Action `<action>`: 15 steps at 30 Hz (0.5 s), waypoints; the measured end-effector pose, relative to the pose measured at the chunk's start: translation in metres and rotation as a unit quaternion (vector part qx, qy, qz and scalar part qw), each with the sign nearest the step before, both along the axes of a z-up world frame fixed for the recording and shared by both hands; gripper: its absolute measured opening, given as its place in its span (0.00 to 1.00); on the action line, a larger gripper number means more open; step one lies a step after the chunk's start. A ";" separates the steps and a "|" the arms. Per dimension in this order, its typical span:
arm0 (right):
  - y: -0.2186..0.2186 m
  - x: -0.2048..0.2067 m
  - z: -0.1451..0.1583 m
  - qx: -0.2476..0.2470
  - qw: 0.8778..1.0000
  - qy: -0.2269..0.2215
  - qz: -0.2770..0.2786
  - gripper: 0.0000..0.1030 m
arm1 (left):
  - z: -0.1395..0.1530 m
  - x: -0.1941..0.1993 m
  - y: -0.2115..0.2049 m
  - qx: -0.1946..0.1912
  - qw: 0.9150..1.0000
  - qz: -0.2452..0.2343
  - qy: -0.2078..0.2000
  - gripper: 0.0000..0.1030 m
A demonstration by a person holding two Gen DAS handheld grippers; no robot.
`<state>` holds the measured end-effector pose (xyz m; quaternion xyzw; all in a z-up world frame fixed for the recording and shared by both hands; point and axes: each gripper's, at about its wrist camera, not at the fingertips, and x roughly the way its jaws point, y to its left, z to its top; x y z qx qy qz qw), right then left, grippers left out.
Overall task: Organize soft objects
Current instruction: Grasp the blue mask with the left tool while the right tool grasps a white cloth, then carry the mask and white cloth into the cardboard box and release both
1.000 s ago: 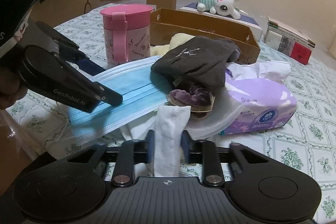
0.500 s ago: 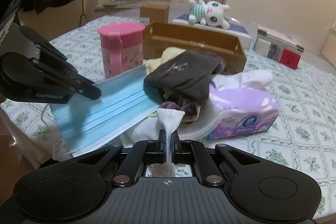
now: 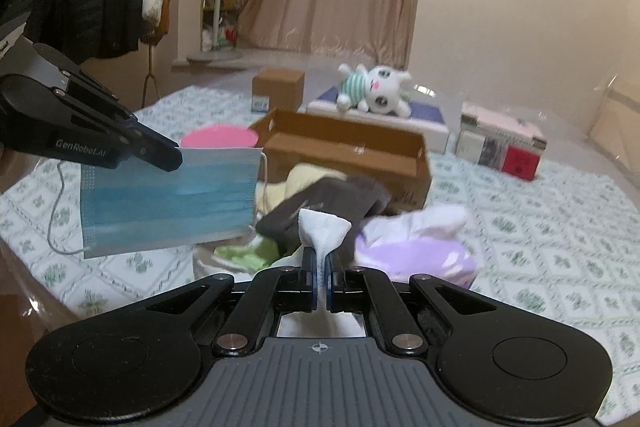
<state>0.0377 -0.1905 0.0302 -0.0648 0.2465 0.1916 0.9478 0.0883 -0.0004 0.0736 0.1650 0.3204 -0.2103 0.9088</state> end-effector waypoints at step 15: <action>-0.035 0.014 0.079 0.022 0.995 -0.095 -0.019 0.03 | 0.076 0.034 -0.009 -0.021 0.998 -0.002 -0.055 0.01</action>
